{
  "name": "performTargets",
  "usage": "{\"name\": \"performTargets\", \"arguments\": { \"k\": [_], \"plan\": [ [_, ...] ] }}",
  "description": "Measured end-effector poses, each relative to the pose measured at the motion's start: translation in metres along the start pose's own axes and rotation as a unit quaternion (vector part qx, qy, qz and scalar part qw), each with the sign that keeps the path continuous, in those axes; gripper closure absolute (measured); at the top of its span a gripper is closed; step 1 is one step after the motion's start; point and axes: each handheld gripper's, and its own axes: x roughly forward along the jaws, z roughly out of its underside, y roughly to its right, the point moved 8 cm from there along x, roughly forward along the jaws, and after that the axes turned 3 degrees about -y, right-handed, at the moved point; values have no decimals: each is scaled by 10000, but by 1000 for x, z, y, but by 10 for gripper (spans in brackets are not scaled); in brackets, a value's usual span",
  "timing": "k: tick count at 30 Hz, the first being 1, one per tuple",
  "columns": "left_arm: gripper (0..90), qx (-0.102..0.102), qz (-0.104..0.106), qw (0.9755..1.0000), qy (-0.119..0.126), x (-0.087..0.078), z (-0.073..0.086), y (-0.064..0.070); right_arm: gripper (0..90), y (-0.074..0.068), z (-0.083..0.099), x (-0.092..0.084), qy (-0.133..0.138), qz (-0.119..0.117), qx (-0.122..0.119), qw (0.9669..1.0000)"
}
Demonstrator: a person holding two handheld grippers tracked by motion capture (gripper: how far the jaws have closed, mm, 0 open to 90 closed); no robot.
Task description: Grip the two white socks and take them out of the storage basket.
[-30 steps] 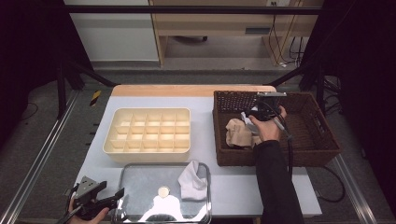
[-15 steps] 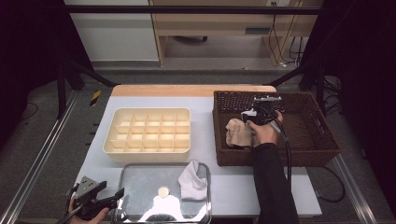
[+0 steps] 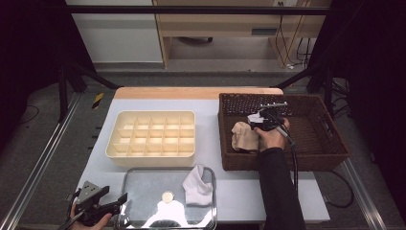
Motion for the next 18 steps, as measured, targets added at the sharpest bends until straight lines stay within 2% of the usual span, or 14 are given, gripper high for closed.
{"name": "performTargets", "arguments": {
  "k": [3, 7, 12, 15, 18],
  "plan": [
    [233, -13, -1, 10000, 12, 0, 0, 0, 552, 0, 4, 1, -212, -13, 20, 9998],
    [234, 3, -1, 10000, 4, 0, 0, 0, 707, 1, 9, 1, -471, -66, 205, 9987],
    [233, 3, -1, 10000, 6, 0, 0, 0, 859, 1, 11, -1, -592, -136, 255, 9978],
    [234, 7, -2, 10000, 1, 0, 0, 0, 878, -1, 9, -5, -536, -199, 363, 9977],
    [234, 6, -2, 10000, 2, 0, 0, 0, 882, -2, 6, -8, -438, -212, 345, 9982]
  ]
}}
